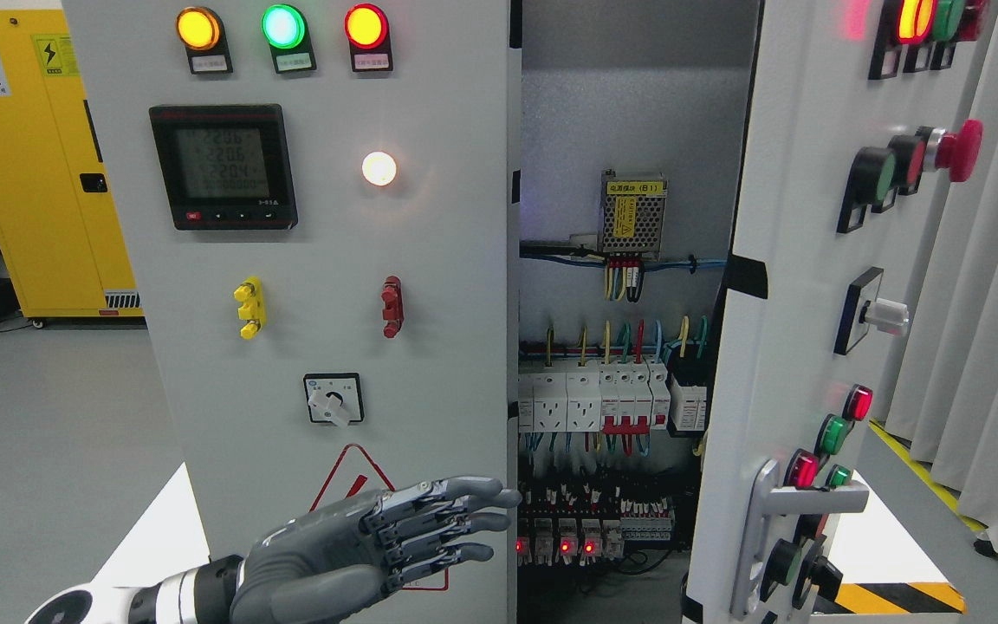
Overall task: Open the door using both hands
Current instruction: 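Reach the left hand across into the gap behind the ajar door's edge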
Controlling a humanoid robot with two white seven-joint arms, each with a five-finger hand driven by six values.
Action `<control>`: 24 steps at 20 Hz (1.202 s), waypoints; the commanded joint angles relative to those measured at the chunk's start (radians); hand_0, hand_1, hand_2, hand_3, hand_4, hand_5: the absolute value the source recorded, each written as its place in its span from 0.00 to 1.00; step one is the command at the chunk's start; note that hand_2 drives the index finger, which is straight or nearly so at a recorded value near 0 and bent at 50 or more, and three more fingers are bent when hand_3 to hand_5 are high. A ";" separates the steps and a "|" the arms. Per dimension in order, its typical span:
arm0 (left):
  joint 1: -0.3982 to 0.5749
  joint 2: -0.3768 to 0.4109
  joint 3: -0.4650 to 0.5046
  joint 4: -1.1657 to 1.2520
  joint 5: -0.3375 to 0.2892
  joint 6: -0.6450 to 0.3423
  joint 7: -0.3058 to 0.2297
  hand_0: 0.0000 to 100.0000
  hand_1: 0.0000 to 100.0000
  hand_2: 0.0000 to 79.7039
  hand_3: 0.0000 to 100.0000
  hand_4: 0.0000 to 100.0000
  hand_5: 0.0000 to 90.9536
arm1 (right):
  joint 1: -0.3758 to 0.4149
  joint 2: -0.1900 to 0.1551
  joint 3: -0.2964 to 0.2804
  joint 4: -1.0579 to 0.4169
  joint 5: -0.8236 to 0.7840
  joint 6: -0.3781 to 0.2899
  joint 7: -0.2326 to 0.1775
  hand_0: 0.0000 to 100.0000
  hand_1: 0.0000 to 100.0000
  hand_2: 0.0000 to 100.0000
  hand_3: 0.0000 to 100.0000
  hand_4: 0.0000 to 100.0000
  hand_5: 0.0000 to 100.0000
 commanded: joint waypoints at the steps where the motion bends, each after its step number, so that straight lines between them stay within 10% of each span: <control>1: -0.234 -0.011 -0.125 0.111 0.090 0.055 0.000 0.12 0.56 0.00 0.00 0.00 0.00 | 0.009 0.016 0.008 0.005 0.028 -0.001 0.000 0.00 0.50 0.04 0.00 0.00 0.00; 24: -0.531 -0.359 -0.203 0.541 0.095 0.176 0.008 0.12 0.56 0.00 0.00 0.00 0.00 | 0.009 0.016 0.011 0.005 0.026 -0.004 0.000 0.00 0.50 0.04 0.00 0.00 0.00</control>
